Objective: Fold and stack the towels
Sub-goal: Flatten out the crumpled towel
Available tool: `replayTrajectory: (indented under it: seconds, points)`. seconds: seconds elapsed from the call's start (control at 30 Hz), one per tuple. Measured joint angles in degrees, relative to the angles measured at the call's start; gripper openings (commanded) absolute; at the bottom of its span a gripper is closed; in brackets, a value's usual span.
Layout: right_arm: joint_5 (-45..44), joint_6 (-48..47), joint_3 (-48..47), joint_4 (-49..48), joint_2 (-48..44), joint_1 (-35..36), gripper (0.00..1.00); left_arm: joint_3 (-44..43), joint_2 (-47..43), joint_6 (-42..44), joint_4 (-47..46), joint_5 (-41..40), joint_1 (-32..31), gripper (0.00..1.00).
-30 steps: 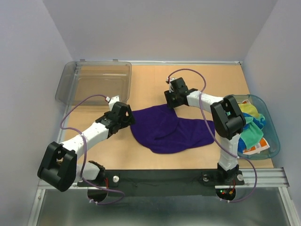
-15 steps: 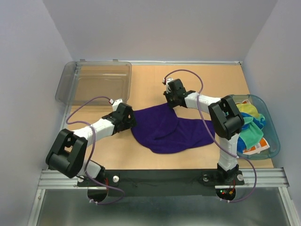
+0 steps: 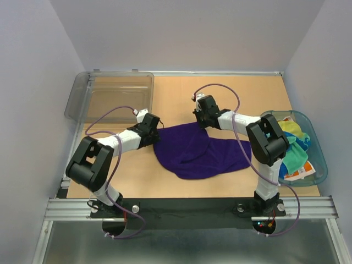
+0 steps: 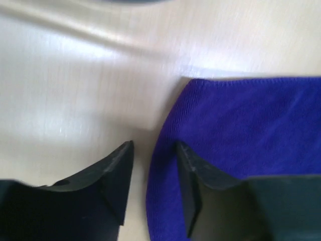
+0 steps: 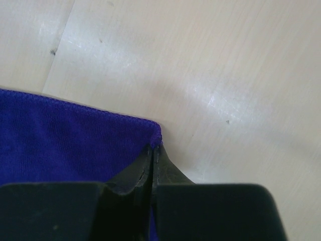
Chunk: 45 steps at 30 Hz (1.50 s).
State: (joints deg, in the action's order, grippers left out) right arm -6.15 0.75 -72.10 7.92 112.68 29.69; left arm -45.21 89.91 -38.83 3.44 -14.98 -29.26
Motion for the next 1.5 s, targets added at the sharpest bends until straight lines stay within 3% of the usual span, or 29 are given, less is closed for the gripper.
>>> replayTrajectory:
  seconds: [0.1,0.17,0.37,0.5,0.63,0.67,0.83,0.87,0.97,1.03,1.17,1.27,1.5]
  points:
    - [-0.11,0.22,1.09,0.33,-0.92,0.0,0.01,-1.44,2.21,-0.37,-1.29,0.02,-0.61,0.11]
    - [-0.13,0.61,2.23,0.61,-1.86,0.0,0.01,-2.43,3.37,-0.76,-1.49,-0.33,-1.84,0.0]
    - [-2.62,2.32,3.69,2.58,-4.37,-0.11,0.01,-11.76,7.48,-0.87,8.83,-7.67,-7.76,0.0]
    - [-4.22,5.64,5.38,2.6,-8.22,-1.55,0.01,-20.98,8.2,-1.79,20.44,-18.86,-13.51,0.25]
    - [-5.03,9.64,9.14,2.27,-12.72,-5.46,0.01,-24.76,7.23,-2.82,23.34,-22.14,-22.23,0.57]
    - [-5.25,11.19,10.49,2.01,-13.88,-7.48,0.01,-24.55,6.8,-3.23,23.85,-21.7,-24.94,0.61]
    - [-5.88,16.26,15.91,1.44,-16.44,-12.35,0.01,-19.32,3.28,-4.07,21.33,-15.87,-32.2,0.63]
    - [-5.97,17.11,16.96,1.38,-16.79,-12.66,0.01,-17.51,1.46,-4.02,20.04,-14.53,-32.63,0.78]
    - [-5.86,18.45,19.02,0.94,-17.27,-12.72,0.01,-11.3,-6.43,-4.09,15.1,-11.8,-31.93,0.89]
    - [-5.51,18.84,20.0,0.5,-17.64,-12.72,0.01,-8.66,-11.23,-4.15,12.46,-9.97,-29.38,0.89]
    - [-4.44,18.95,21.07,0.04,-19.08,-12.7,0.01,-7.76,-14.25,-3.58,7.34,-5.9,-17.75,0.88]
    - [-3.41,18.73,21.31,-0.68,-20.65,-12.7,0.01,-10.1,-9.09,-1.79,5.9,-4.04,-11.32,0.83]
    - [0.04,17.81,21.77,-1.86,-24.55,-12.7,0.0,-13.44,5.49,1.03,3.96,1.36,-8.2,0.65]
